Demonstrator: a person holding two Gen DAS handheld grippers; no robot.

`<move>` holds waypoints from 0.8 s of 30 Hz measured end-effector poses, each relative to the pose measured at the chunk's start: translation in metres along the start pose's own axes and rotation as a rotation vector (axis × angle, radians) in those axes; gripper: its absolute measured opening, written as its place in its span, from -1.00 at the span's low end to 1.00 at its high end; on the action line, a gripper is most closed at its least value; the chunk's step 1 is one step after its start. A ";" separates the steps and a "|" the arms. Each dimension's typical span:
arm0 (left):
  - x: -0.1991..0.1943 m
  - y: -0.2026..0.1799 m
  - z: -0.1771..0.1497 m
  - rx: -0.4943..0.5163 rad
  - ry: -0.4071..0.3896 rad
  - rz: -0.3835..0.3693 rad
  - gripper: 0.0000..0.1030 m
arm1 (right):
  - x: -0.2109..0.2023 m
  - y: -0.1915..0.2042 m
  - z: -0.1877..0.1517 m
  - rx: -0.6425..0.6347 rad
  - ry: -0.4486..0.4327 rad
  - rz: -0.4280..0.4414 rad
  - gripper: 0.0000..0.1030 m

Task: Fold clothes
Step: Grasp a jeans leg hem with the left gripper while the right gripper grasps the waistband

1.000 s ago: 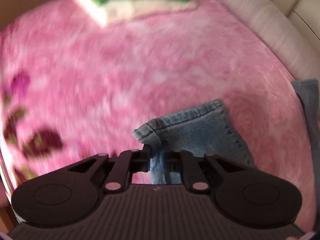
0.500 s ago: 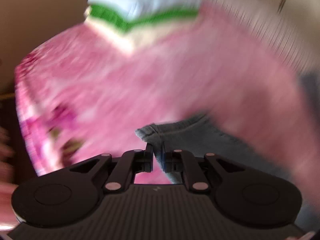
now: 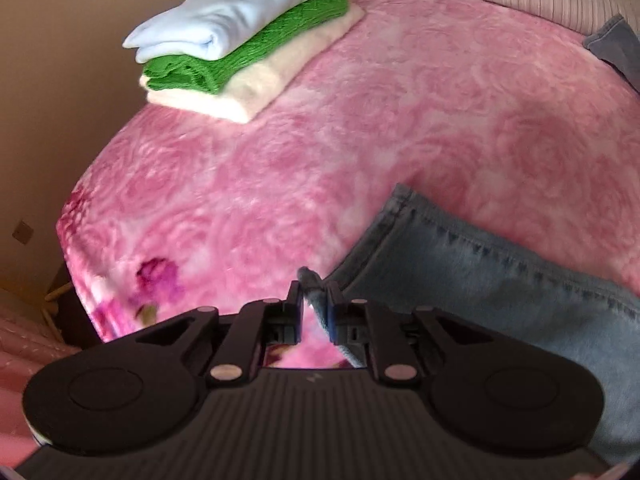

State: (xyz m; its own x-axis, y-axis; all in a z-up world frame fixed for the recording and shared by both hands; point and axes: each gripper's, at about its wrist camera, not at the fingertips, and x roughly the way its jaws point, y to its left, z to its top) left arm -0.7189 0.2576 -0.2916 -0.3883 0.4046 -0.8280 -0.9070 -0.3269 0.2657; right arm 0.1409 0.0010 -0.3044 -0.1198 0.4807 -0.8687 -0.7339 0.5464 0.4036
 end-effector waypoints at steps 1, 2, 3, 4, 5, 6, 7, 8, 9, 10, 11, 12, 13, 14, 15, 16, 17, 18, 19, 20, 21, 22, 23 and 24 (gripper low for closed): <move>0.001 -0.004 -0.001 0.014 -0.002 0.008 -0.80 | 0.007 0.000 0.006 -0.036 0.007 -0.008 -0.04; 0.003 -0.006 -0.002 0.027 0.003 0.021 -0.80 | 0.016 -0.001 0.009 -0.058 0.017 -0.015 -0.04; 0.005 -0.008 -0.004 0.035 0.008 0.032 -0.80 | 0.025 -0.006 0.013 -0.073 0.036 -0.019 -0.04; 0.004 -0.006 -0.007 0.013 0.020 0.034 -0.80 | 0.034 -0.011 0.017 -0.080 0.054 -0.020 -0.04; 0.004 -0.004 -0.010 -0.012 0.030 0.034 -0.77 | 0.036 -0.017 0.017 -0.079 0.072 -0.004 -0.04; 0.002 0.001 -0.013 -0.057 0.035 0.025 -0.73 | 0.037 -0.023 0.016 -0.078 0.090 0.012 -0.04; 0.000 0.007 -0.017 -0.105 0.039 0.015 -0.72 | 0.039 -0.027 0.016 -0.069 0.108 0.032 -0.04; 0.000 0.013 -0.020 -0.152 0.049 0.008 -0.72 | 0.041 -0.031 0.016 -0.059 0.126 0.053 -0.04; -0.001 0.019 -0.024 -0.198 0.059 0.002 -0.71 | 0.043 -0.033 0.015 -0.052 0.140 0.076 -0.04; -0.001 0.024 -0.026 -0.230 0.067 -0.006 -0.70 | 0.045 -0.035 0.015 -0.049 0.147 0.100 -0.04; -0.002 0.028 -0.028 -0.263 0.070 -0.016 -0.67 | 0.046 -0.036 0.014 -0.050 0.156 0.125 -0.04; -0.003 0.033 -0.029 -0.295 0.073 -0.026 -0.66 | 0.046 -0.036 0.015 -0.054 0.166 0.144 -0.04; -0.005 0.037 -0.029 -0.331 0.067 -0.042 -0.64 | 0.046 -0.036 0.017 -0.054 0.175 0.151 -0.04; -0.005 0.043 -0.030 -0.379 0.063 -0.057 -0.54 | 0.047 -0.036 0.018 -0.055 0.185 0.158 -0.04; -0.004 0.048 -0.031 -0.424 0.062 -0.066 -0.45 | 0.048 -0.037 0.020 -0.043 0.195 0.169 -0.04; -0.001 0.052 -0.032 -0.470 0.066 -0.073 -0.42 | 0.049 -0.039 0.021 -0.031 0.205 0.180 -0.03; 0.002 0.055 -0.033 -0.512 0.071 -0.080 -0.41 | 0.052 -0.041 0.021 -0.017 0.207 0.184 -0.03; 0.006 0.054 -0.034 -0.521 0.082 -0.083 -0.41 | 0.054 -0.042 0.022 -0.002 0.208 0.191 -0.03; 0.010 0.054 -0.035 -0.531 0.093 -0.087 -0.41 | 0.055 -0.042 0.022 0.010 0.207 0.195 -0.03; 0.014 0.053 -0.036 -0.537 0.104 -0.088 -0.41 | 0.057 -0.043 0.022 0.022 0.206 0.200 -0.03; 0.017 0.050 -0.036 -0.523 0.114 -0.078 -0.41 | 0.058 -0.042 0.023 0.023 0.205 0.199 -0.04; 0.020 0.047 -0.036 -0.507 0.115 -0.069 -0.42 | 0.058 -0.041 0.023 0.022 0.205 0.198 -0.04; 0.021 0.045 -0.035 -0.499 0.106 -0.057 -0.46 | 0.059 -0.040 0.023 0.022 0.205 0.197 -0.15; 0.022 0.042 -0.035 -0.492 0.097 -0.045 -0.69 | 0.059 -0.038 0.023 0.009 0.208 0.185 -0.36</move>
State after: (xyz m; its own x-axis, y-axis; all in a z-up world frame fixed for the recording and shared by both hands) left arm -0.7604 0.2231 -0.3157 -0.3125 0.3538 -0.8816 -0.7291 -0.6842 -0.0162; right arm 0.1775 0.0248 -0.3644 -0.3863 0.4225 -0.8199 -0.6811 0.4688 0.5625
